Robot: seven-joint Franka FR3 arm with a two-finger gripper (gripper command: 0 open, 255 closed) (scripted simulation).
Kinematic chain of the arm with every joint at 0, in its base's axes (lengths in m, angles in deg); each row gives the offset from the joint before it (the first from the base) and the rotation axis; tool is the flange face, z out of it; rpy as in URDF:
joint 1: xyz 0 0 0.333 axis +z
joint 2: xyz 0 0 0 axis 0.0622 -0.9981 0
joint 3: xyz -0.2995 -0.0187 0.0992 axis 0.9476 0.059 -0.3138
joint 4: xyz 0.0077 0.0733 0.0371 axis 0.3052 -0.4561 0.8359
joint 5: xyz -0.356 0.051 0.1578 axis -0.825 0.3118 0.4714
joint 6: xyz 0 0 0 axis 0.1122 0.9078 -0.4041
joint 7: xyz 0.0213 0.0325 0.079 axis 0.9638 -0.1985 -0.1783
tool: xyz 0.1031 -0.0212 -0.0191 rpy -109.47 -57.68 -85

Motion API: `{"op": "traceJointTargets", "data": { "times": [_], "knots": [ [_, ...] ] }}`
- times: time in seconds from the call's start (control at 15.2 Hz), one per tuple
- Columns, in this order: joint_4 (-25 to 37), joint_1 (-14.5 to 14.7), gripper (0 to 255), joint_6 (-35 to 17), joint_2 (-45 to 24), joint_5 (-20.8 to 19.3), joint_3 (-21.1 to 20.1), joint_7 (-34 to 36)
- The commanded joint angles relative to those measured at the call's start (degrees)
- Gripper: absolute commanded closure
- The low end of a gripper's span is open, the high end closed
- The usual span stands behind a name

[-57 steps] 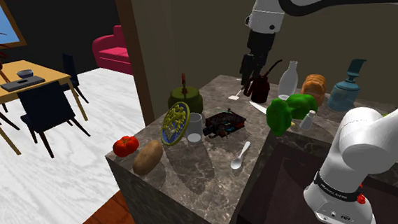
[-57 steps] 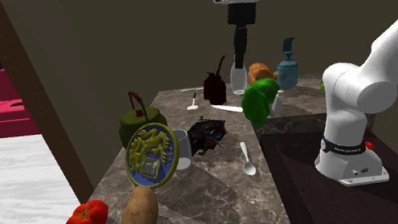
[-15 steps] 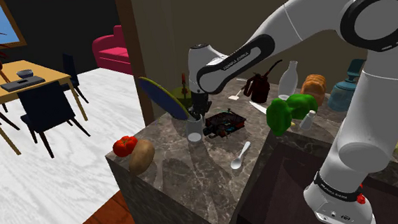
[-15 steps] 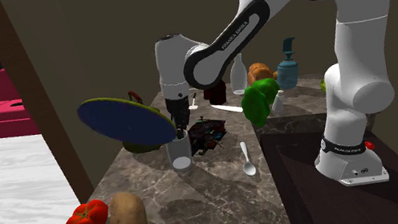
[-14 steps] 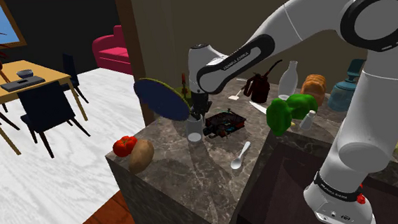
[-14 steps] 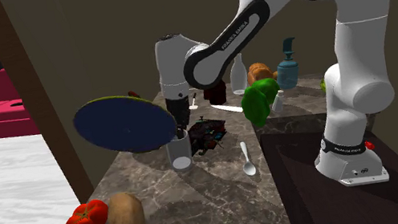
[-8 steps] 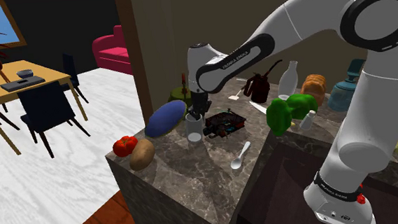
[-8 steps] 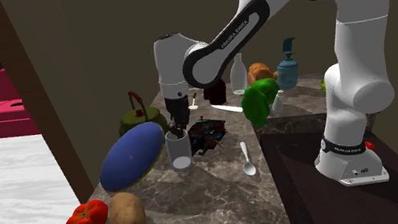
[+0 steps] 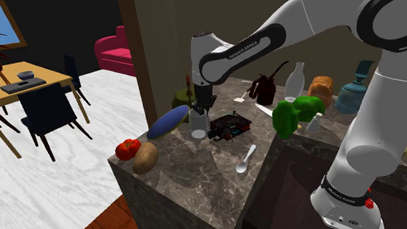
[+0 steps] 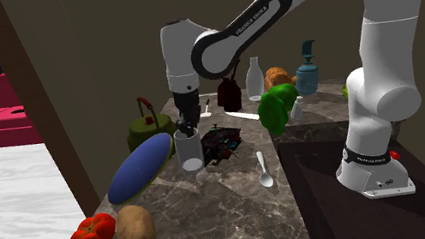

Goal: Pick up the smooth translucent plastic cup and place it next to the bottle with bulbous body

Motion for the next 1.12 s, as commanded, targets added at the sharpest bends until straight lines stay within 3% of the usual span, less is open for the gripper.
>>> {"op": "traceJointTargets", "data": {
  "times": [0.0,1.06],
  "knots": [
    [1.01,-0.01,255,1.66,0.73,0.27,-0.02,-0.23],
    [9.91,-0.05,255,13.54,3.82,1.36,0.01,-1.47]
  ]
}}
